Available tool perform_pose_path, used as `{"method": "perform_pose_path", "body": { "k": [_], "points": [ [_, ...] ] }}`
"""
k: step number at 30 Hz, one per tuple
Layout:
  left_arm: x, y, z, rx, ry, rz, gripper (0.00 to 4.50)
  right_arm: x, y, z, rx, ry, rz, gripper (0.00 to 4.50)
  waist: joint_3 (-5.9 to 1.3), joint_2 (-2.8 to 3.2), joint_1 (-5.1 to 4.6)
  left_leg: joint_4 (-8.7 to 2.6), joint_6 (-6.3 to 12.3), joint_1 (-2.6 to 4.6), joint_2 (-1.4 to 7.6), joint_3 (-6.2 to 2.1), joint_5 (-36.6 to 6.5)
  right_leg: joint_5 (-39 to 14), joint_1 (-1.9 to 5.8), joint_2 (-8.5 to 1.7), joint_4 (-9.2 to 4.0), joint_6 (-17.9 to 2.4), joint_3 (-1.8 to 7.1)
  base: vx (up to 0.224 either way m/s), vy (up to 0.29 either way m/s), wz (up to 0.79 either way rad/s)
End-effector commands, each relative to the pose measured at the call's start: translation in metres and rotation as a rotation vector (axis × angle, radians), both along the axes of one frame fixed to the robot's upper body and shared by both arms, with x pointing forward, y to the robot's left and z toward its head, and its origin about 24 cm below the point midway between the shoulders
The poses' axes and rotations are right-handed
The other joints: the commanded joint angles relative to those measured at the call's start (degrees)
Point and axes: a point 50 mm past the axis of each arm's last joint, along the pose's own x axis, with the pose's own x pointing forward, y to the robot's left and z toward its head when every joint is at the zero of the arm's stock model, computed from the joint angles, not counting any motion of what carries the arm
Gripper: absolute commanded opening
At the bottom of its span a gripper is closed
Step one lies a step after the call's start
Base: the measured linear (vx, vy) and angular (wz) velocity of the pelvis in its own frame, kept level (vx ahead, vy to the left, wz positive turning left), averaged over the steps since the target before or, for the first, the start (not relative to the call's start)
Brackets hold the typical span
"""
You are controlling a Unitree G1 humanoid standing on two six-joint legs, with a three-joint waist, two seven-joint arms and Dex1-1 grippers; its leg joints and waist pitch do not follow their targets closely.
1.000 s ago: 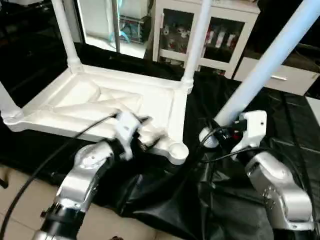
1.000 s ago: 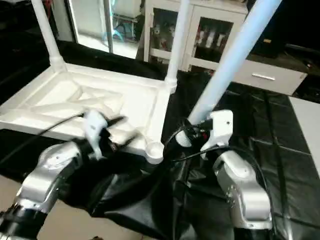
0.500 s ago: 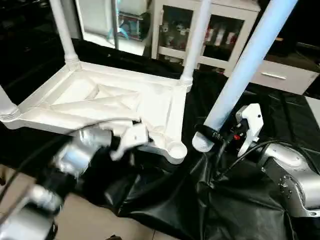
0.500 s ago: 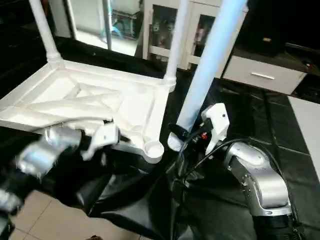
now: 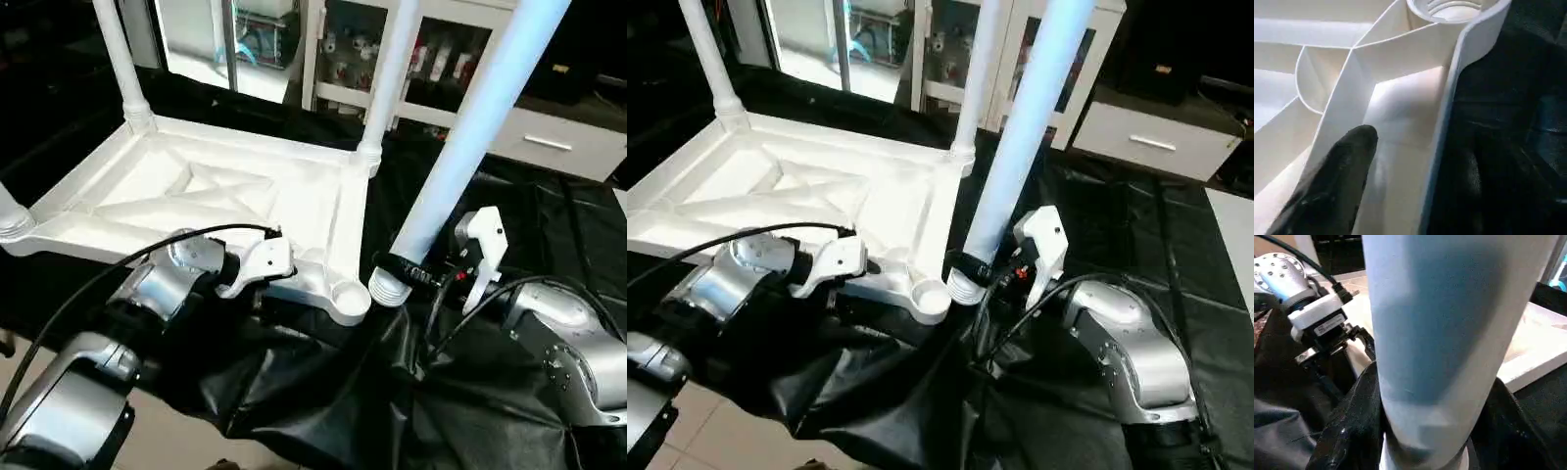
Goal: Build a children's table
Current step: Insert table leg to table base
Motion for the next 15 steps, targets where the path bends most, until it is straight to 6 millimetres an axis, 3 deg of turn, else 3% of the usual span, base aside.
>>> {"method": "perform_pose_path", "body": {
  "k": [1, 6, 11, 15],
  "points": [
    [0.0017, -0.0041, 0.0037, 0.009, 0.000, -0.034, 3.41, 0.0020, -0.0005, 0.0071, 0.000, -0.026, 0.014, 1.86, -3.79, 0.11, 0.37, -4.81, 0.68, 0.87, 3.21, -0.84, -12.04, -11.74, 2.76, -4.35, -3.86, -12.38, 2.54, 0.000, 0.000, 0.00],
    [0.0007, -0.0042, 0.0031, -0.001, 0.044, -0.067, 2.97, -0.0002, 0.0026, 0.0066, -0.001, -0.026, 0.032, 1.86, -3.91, -0.04, 0.53, -4.77, 0.74, 0.80, 3.18, -0.79, -11.18, -10.22, 2.78, -4.31, -3.73, -12.44, 2.53, 0.000, 0.000, 0.00],
    [0.0004, -0.0034, 0.0034, -0.004, 0.080, -0.086, 2.50, -0.0013, 0.0039, 0.0066, -0.003, -0.022, 0.056, 1.86, -4.12, 0.09, 1.13, -4.59, 1.58, 0.83, 3.21, -0.72, -8.64, -5.53, 2.91, -4.31, -3.12, -13.74, 2.48, 0.000, 0.000, 0.00],
    [0.0008, -0.0030, 0.0032, -0.002, 0.084, -0.089, 2.25, -0.0020, 0.0048, 0.0072, 0.001, -0.021, 0.069, 1.86, -4.06, 0.10, 1.34, -4.59, 1.71, 0.87, 3.21, -0.69, -9.05, -5.61, 2.99, -4.37, -3.14, -14.05, 2.46, 0.000, 0.000, 0.00]
  ]
}}
